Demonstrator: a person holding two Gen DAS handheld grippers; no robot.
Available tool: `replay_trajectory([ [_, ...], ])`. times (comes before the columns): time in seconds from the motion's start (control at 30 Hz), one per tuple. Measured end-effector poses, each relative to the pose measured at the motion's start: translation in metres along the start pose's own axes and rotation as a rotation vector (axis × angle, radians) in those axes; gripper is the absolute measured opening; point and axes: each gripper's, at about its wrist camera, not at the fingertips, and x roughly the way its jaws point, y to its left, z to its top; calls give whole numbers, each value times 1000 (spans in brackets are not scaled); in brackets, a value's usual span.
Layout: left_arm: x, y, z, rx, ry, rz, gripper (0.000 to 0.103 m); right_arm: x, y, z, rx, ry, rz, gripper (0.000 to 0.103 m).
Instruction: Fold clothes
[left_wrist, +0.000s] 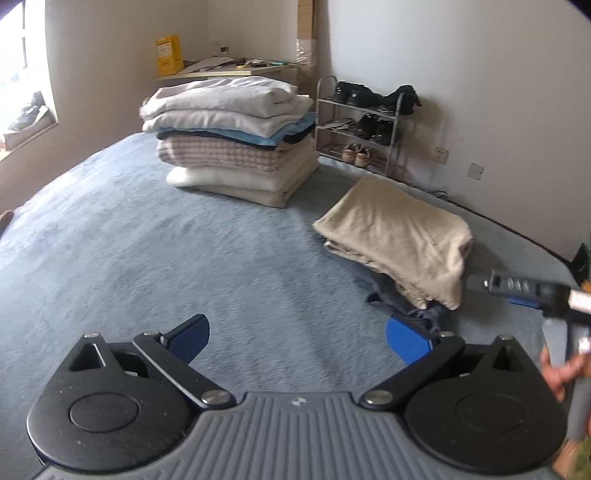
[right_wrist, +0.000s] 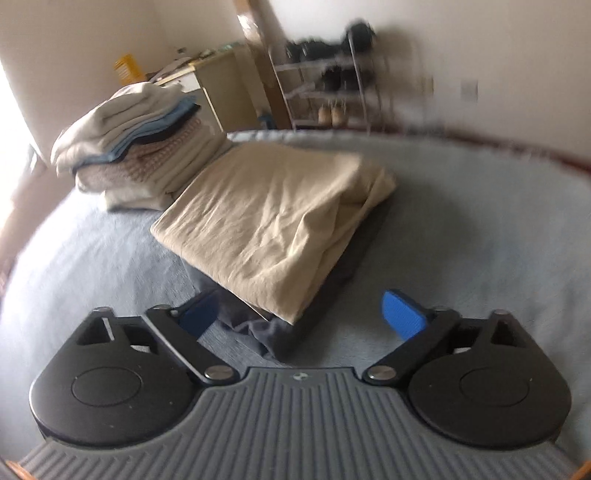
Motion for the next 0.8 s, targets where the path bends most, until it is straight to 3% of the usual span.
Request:
replay_trajectory([
  [0.13,1,7,-3,6,14,19,103,41,-10,2,95,41,25,70],
  [0.23,2,10,-4,-1,23,23,103,66,-17,-2,162,108,70,42],
  [0.27,3,12,-4,-5,24,24,103,68,-18,-4,181,113,97,27],
  [0.37,4,16,-3,-27,27,22,103,61,-16,0,210,85,164,10],
  [0.53,3,20,-2,-35,17,19,103,42,-45,6,512,48,398,8],
  [0.63,4,21,-2,-44,24,13,103,54,-59,-12,650,85,487,8],
  [0.8,5,22,-2,-53,32,12,103,101,-79,-56,747,213,426,8],
])
